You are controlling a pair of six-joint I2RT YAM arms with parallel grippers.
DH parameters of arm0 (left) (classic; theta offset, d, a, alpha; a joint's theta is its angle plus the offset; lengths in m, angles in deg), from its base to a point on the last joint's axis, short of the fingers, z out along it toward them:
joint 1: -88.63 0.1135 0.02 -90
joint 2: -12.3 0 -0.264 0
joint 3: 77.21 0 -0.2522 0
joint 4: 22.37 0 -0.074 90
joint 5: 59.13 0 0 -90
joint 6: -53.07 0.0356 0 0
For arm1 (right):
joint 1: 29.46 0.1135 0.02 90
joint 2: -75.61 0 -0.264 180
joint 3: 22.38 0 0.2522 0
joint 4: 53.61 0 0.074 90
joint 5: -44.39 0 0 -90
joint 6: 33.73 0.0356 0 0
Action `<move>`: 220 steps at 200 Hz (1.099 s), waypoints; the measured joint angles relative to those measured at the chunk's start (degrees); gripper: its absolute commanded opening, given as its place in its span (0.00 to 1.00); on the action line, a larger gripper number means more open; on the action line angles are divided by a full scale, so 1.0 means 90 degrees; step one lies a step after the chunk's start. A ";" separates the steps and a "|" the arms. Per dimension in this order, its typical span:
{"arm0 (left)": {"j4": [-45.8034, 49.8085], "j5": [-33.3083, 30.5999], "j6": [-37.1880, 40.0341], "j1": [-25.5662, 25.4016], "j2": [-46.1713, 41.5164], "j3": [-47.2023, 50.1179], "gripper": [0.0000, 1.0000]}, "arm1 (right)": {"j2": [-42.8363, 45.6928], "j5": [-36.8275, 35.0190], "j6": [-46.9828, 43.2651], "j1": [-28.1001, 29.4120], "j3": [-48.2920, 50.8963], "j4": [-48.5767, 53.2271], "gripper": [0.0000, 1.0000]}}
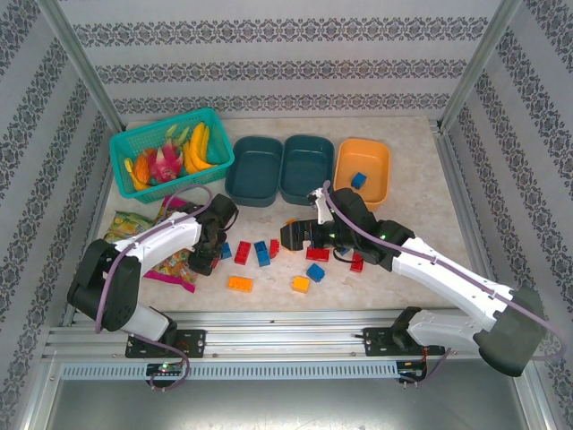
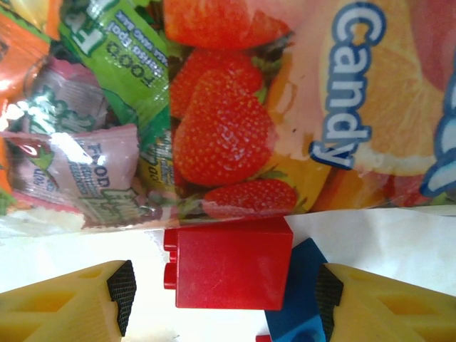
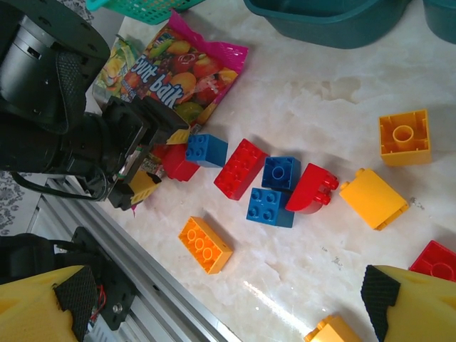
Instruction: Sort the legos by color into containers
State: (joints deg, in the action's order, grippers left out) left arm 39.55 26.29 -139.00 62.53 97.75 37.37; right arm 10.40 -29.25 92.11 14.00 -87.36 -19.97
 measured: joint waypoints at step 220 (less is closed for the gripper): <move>0.0352 -0.0515 0.1180 -0.0296 -0.0070 -0.1637 0.39 | 0.0087 -0.0126 0.0092 -0.0423 -0.0294 0.0044 0.95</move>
State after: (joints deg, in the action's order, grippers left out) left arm 42.72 21.65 -128.37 59.86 97.12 22.64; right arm 11.18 -30.39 92.94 10.20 -90.00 -19.58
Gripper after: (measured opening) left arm 0.416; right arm 0.955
